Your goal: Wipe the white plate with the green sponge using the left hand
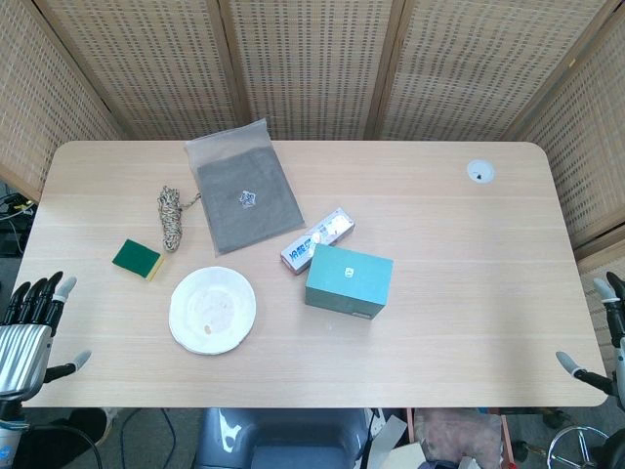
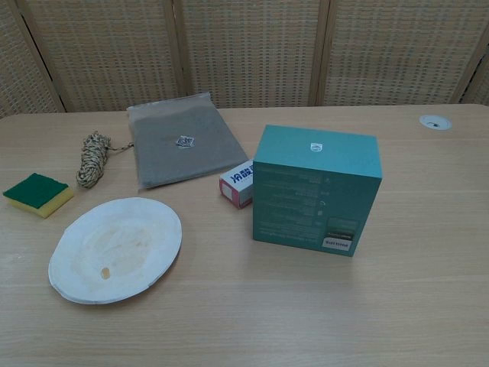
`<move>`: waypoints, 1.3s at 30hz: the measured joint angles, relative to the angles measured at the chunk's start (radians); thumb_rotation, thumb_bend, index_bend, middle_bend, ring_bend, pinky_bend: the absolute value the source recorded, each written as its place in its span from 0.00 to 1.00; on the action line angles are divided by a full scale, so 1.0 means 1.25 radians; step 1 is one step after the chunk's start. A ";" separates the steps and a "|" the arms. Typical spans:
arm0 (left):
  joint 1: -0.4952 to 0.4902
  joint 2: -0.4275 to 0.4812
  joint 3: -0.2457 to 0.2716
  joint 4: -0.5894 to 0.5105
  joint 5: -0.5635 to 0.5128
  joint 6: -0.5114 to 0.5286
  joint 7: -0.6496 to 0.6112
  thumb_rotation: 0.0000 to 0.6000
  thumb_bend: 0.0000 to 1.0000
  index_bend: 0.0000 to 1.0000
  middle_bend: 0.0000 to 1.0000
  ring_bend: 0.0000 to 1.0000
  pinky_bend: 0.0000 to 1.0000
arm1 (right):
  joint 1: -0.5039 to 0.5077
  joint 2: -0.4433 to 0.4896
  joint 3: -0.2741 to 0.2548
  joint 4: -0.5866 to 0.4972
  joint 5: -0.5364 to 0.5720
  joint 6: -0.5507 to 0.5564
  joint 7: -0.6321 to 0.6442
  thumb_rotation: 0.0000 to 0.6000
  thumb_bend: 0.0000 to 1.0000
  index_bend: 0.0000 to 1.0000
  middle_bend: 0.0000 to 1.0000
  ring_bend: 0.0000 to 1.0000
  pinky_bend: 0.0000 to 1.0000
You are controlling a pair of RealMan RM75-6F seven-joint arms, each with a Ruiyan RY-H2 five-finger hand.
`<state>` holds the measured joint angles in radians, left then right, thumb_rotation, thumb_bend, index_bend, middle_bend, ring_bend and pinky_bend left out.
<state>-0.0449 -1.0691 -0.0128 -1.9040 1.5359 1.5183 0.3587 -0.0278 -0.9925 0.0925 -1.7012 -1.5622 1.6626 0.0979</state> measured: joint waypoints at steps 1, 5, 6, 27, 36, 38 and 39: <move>0.000 -0.001 0.000 0.001 -0.001 -0.001 0.001 1.00 0.00 0.00 0.00 0.00 0.00 | 0.000 0.000 0.000 0.000 0.000 0.000 0.001 1.00 0.00 0.00 0.00 0.00 0.00; -0.005 -0.004 -0.002 0.006 -0.008 -0.009 0.002 1.00 0.00 0.00 0.00 0.00 0.00 | -0.001 0.001 0.001 0.000 0.001 0.001 0.005 1.00 0.00 0.00 0.00 0.00 0.00; -0.007 -0.005 -0.003 0.009 -0.012 -0.013 0.001 1.00 0.00 0.00 0.00 0.00 0.00 | -0.001 0.001 0.001 0.001 0.001 0.001 0.006 1.00 0.00 0.00 0.00 0.00 0.00; -0.320 -0.206 -0.065 0.711 -0.047 -0.449 -0.393 1.00 0.00 0.15 0.09 0.06 0.17 | 0.029 -0.026 0.035 -0.006 0.101 -0.057 -0.090 1.00 0.00 0.00 0.00 0.00 0.00; -0.448 -0.384 -0.004 1.069 0.029 -0.580 -0.628 1.00 0.00 0.21 0.13 0.09 0.18 | 0.039 -0.042 0.048 -0.001 0.141 -0.078 -0.127 1.00 0.00 0.00 0.00 0.00 0.00; -0.469 -0.416 0.013 1.113 0.041 -0.604 -0.660 1.00 0.00 0.21 0.14 0.10 0.18 | 0.042 -0.045 0.049 0.001 0.147 -0.082 -0.134 1.00 0.00 0.00 0.00 0.00 0.00; -0.477 -0.428 0.018 1.129 0.045 -0.612 -0.669 1.00 0.00 0.21 0.14 0.11 0.18 | 0.043 -0.046 0.050 0.001 0.149 -0.084 -0.137 1.00 0.00 0.00 0.00 0.00 0.00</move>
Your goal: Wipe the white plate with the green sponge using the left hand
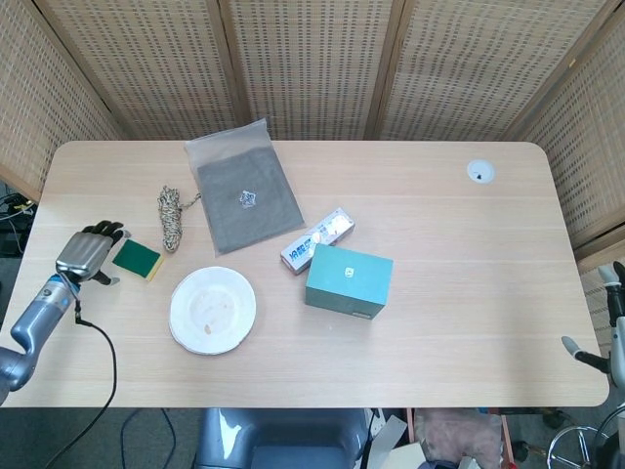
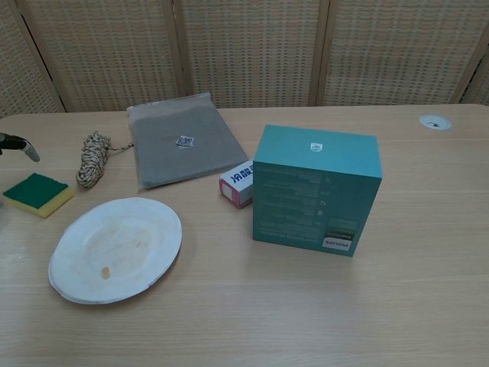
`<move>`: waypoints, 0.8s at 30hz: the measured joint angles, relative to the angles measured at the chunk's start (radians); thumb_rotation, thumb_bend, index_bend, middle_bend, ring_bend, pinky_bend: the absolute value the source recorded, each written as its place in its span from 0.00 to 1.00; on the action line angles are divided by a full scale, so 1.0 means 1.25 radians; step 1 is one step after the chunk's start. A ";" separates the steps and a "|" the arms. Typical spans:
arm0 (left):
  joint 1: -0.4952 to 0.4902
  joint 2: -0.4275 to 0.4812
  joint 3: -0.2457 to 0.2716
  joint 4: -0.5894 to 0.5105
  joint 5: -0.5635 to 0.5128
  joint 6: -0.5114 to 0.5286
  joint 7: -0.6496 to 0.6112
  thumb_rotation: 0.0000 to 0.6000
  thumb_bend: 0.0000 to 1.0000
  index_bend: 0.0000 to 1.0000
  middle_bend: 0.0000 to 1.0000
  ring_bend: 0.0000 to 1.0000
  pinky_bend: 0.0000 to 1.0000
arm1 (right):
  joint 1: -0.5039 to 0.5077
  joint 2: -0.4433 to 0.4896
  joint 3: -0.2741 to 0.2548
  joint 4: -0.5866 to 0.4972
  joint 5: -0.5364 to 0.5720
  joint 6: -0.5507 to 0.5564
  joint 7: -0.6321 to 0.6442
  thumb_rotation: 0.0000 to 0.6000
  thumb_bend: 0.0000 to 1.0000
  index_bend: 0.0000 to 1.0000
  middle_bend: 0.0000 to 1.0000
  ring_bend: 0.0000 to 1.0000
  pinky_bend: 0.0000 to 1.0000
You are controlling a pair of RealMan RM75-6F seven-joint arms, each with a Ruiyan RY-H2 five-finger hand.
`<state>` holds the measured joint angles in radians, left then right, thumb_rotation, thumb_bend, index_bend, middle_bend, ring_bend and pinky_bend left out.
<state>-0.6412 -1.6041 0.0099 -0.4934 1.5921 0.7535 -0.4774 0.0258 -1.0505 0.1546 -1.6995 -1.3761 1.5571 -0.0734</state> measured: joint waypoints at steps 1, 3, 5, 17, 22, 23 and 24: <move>-0.011 -0.015 0.007 0.018 0.004 -0.011 -0.009 1.00 0.00 0.21 0.14 0.11 0.18 | 0.001 -0.001 0.000 0.001 0.002 -0.003 -0.003 1.00 0.00 0.00 0.00 0.00 0.00; -0.025 -0.034 0.016 0.038 0.010 -0.024 -0.021 1.00 0.00 0.22 0.16 0.12 0.18 | 0.004 -0.004 0.001 0.002 0.008 -0.007 -0.008 1.00 0.00 0.00 0.00 0.00 0.00; -0.032 -0.047 0.025 0.056 0.015 -0.030 -0.024 1.00 0.00 0.23 0.17 0.13 0.18 | 0.005 -0.006 0.002 0.003 0.011 -0.009 -0.010 1.00 0.00 0.00 0.00 0.00 0.00; -0.052 -0.100 0.036 0.117 0.006 -0.052 -0.028 1.00 0.00 0.39 0.32 0.25 0.29 | 0.009 -0.008 0.005 0.009 0.022 -0.020 -0.009 1.00 0.00 0.00 0.00 0.00 0.00; -0.050 -0.113 0.033 0.135 0.000 -0.036 -0.021 1.00 0.04 0.44 0.36 0.29 0.34 | 0.009 -0.008 0.004 0.010 0.021 -0.021 -0.006 1.00 0.00 0.00 0.00 0.00 0.00; -0.049 -0.114 0.033 0.137 -0.002 -0.036 -0.020 1.00 0.05 0.45 0.36 0.29 0.35 | 0.009 -0.007 0.004 0.010 0.021 -0.022 -0.005 1.00 0.00 0.00 0.00 0.00 0.00; -0.049 -0.115 0.033 0.139 -0.003 -0.038 -0.020 1.00 0.06 0.45 0.37 0.30 0.35 | 0.010 -0.007 0.004 0.010 0.021 -0.023 -0.004 1.00 0.00 0.00 0.00 0.00 0.00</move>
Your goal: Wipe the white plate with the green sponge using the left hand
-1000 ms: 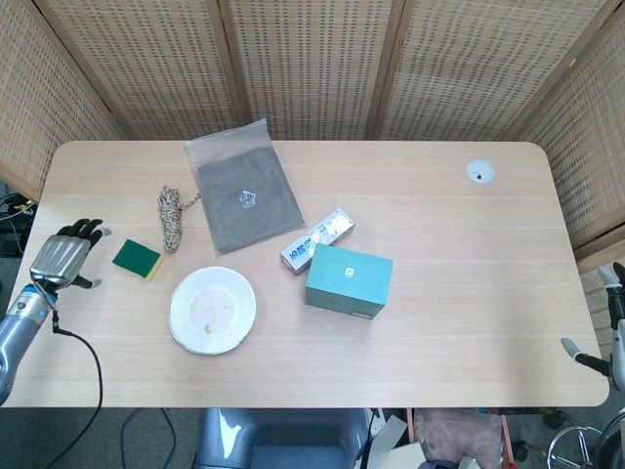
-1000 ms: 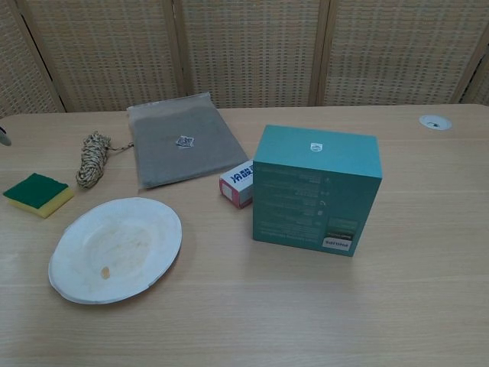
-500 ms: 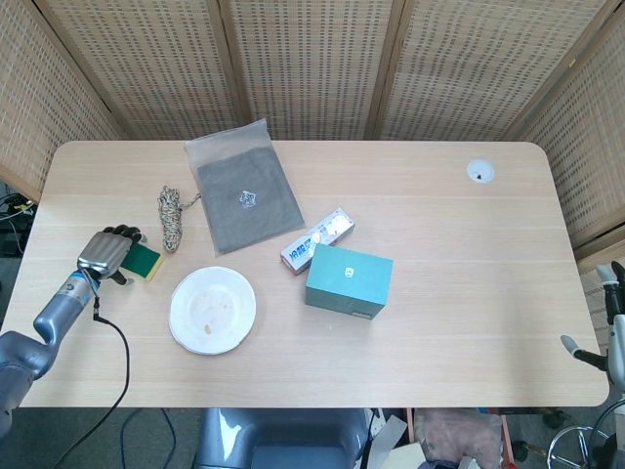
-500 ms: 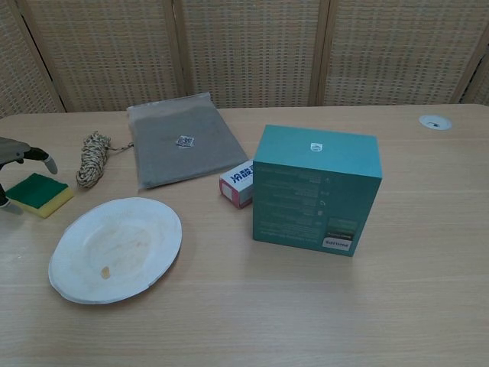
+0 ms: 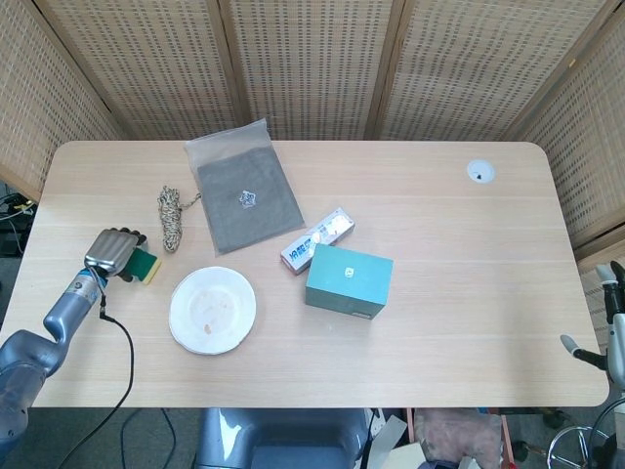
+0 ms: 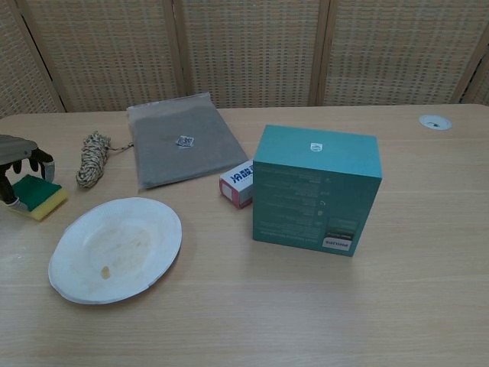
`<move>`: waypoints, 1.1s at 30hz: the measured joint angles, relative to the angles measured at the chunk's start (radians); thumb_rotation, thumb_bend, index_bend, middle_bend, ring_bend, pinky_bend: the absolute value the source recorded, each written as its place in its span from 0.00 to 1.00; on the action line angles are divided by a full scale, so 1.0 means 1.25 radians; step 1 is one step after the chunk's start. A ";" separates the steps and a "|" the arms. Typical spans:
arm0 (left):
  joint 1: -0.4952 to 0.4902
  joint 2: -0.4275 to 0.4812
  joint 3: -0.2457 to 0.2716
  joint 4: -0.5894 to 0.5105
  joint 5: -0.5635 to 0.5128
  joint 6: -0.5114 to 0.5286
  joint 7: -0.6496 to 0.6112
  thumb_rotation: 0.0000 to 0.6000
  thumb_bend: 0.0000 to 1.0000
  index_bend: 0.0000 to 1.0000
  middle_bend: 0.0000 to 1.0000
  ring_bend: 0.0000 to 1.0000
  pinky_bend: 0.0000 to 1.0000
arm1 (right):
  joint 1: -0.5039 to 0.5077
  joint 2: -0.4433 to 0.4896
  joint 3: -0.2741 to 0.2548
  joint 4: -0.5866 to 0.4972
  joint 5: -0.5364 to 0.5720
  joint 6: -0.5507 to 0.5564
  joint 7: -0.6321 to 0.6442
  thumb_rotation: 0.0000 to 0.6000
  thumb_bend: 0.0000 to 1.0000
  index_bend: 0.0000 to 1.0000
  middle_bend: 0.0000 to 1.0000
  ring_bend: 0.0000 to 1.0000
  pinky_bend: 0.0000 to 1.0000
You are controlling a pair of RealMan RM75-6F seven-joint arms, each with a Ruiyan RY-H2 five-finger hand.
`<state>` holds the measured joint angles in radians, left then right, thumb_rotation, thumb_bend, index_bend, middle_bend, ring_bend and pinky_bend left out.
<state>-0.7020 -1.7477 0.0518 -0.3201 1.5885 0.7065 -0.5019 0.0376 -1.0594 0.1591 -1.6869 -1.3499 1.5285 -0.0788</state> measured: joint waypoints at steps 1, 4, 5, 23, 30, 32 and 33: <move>0.001 -0.001 0.000 0.002 -0.002 -0.001 0.000 1.00 0.06 0.45 0.37 0.31 0.36 | 0.000 0.000 0.000 0.000 0.000 -0.001 0.001 1.00 0.00 0.00 0.00 0.00 0.00; 0.003 0.000 0.000 0.004 -0.004 0.006 -0.002 1.00 0.08 0.46 0.37 0.31 0.37 | 0.000 0.002 -0.001 -0.001 -0.001 -0.001 0.003 1.00 0.00 0.00 0.00 0.00 0.00; 0.004 0.000 0.000 0.004 -0.004 0.010 -0.003 1.00 0.08 0.46 0.37 0.31 0.37 | 0.000 0.002 -0.001 -0.001 -0.002 0.000 0.003 1.00 0.00 0.00 0.00 0.00 0.00; 0.004 0.172 0.036 -0.357 0.086 0.301 -0.004 1.00 0.12 0.48 0.39 0.32 0.39 | -0.005 0.008 -0.005 -0.008 -0.013 0.008 0.012 1.00 0.00 0.00 0.00 0.00 0.00; -0.011 0.250 0.063 -0.596 0.126 0.302 0.134 1.00 0.13 0.48 0.39 0.32 0.40 | -0.007 0.011 -0.005 -0.008 -0.013 0.010 0.021 1.00 0.00 0.00 0.00 0.00 0.00; -0.017 0.260 0.069 -0.633 0.133 0.286 0.191 1.00 0.13 0.48 0.39 0.32 0.40 | -0.008 0.012 -0.004 -0.007 -0.013 0.010 0.023 1.00 0.00 0.00 0.00 0.00 0.00; -0.019 0.263 0.072 -0.645 0.137 0.279 0.214 1.00 0.13 0.48 0.39 0.32 0.40 | -0.008 0.012 -0.004 -0.007 -0.012 0.009 0.024 1.00 0.00 0.00 0.00 0.00 0.00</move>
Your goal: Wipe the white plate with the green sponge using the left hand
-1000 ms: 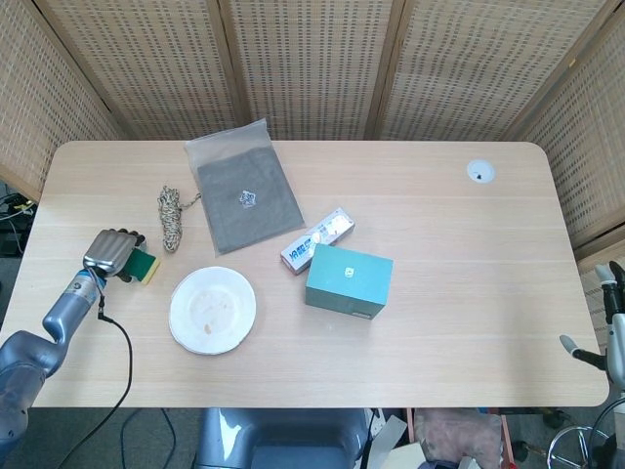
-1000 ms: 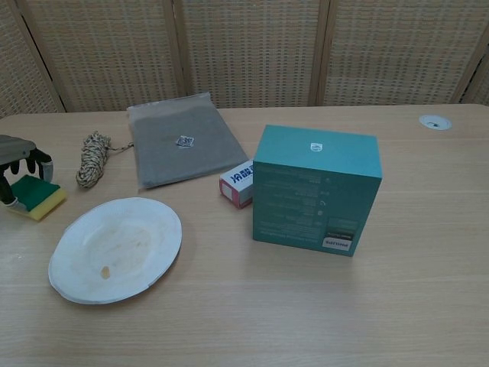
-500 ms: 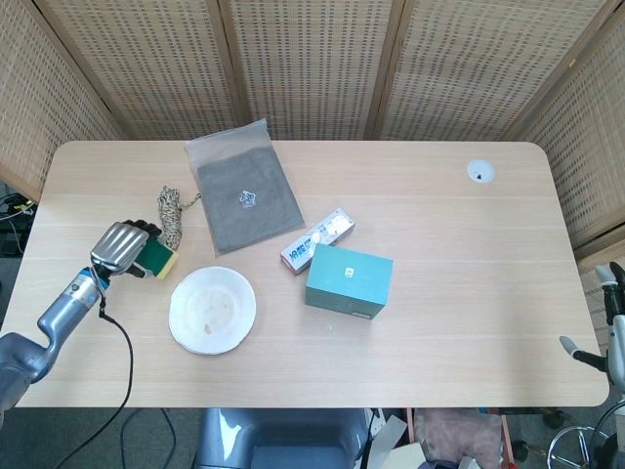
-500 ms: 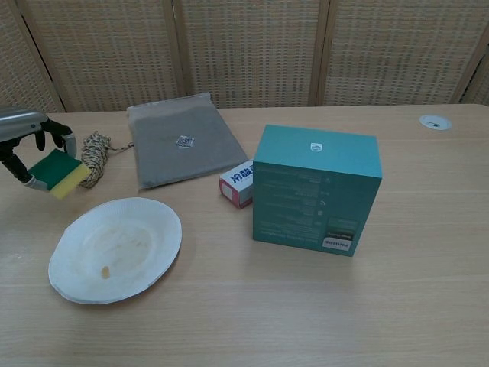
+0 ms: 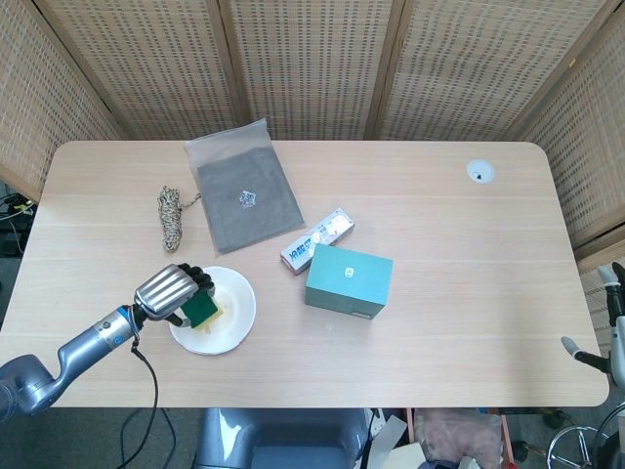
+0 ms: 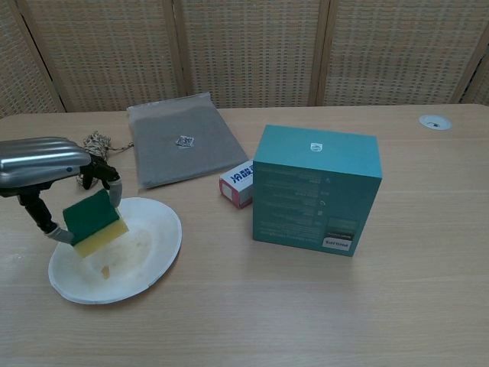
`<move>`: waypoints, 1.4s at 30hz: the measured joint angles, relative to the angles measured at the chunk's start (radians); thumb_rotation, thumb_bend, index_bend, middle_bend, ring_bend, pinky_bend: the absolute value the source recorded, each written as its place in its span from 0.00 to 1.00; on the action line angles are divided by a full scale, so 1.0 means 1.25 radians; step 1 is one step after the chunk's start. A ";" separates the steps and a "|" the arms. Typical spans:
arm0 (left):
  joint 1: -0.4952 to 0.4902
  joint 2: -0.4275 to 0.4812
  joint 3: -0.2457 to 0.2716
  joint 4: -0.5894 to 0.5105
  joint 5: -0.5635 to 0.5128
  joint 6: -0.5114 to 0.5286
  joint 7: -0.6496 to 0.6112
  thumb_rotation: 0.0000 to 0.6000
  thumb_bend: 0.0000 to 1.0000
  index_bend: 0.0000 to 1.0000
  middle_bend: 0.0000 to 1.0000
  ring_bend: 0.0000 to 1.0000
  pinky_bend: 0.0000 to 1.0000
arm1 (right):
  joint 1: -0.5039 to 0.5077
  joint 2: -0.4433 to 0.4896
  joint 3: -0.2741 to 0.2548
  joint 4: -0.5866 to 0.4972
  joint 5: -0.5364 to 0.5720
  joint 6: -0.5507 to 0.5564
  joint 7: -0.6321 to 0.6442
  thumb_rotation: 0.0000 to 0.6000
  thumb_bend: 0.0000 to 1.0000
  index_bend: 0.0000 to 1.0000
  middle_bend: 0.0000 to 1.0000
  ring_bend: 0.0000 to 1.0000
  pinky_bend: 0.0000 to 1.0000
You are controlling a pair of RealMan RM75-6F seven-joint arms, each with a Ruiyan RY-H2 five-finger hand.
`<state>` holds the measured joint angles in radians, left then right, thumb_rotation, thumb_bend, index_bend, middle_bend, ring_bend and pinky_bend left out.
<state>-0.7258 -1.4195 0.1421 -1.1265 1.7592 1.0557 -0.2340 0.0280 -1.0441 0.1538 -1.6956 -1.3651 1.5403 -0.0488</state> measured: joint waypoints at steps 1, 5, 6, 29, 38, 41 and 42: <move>-0.003 0.002 0.004 -0.013 0.005 -0.008 0.030 1.00 0.13 0.48 0.39 0.32 0.40 | 0.000 0.000 0.000 0.000 0.000 -0.001 0.001 1.00 0.00 0.00 0.00 0.00 0.00; -0.011 -0.003 0.018 -0.035 0.024 -0.036 0.114 1.00 0.14 0.49 0.40 0.32 0.40 | 0.001 0.001 0.000 0.001 0.001 -0.003 0.003 1.00 0.00 0.00 0.00 0.00 0.00; -0.012 -0.007 0.020 -0.035 0.027 -0.042 0.130 1.00 0.14 0.49 0.40 0.32 0.40 | 0.001 0.001 0.000 0.001 0.001 -0.004 0.004 1.00 0.00 0.00 0.00 0.00 0.00; -0.010 -0.131 0.032 0.130 0.033 -0.068 0.226 1.00 0.14 0.50 0.41 0.32 0.40 | 0.003 0.002 -0.002 0.002 0.002 -0.011 0.007 1.00 0.00 0.00 0.00 0.00 0.00; -0.002 -0.154 0.044 0.164 0.035 -0.048 0.191 1.00 0.14 0.51 0.42 0.32 0.40 | 0.003 0.003 -0.002 0.001 0.001 -0.010 0.009 1.00 0.00 0.00 0.00 0.00 0.00; 0.000 -0.153 0.041 0.166 0.035 -0.031 0.186 1.00 0.14 0.51 0.42 0.32 0.40 | 0.002 0.004 -0.002 0.001 0.002 -0.009 0.012 1.00 0.00 0.00 0.00 0.00 0.00; 0.000 -0.151 0.039 0.165 0.035 -0.023 0.184 1.00 0.14 0.51 0.42 0.32 0.40 | 0.002 0.005 -0.002 0.001 0.001 -0.009 0.012 1.00 0.00 0.00 0.00 0.00 0.00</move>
<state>-0.7261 -1.6077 0.1903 -0.9205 1.8032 1.0267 -0.0035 0.0300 -1.0382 0.1513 -1.6945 -1.3635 1.5290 -0.0332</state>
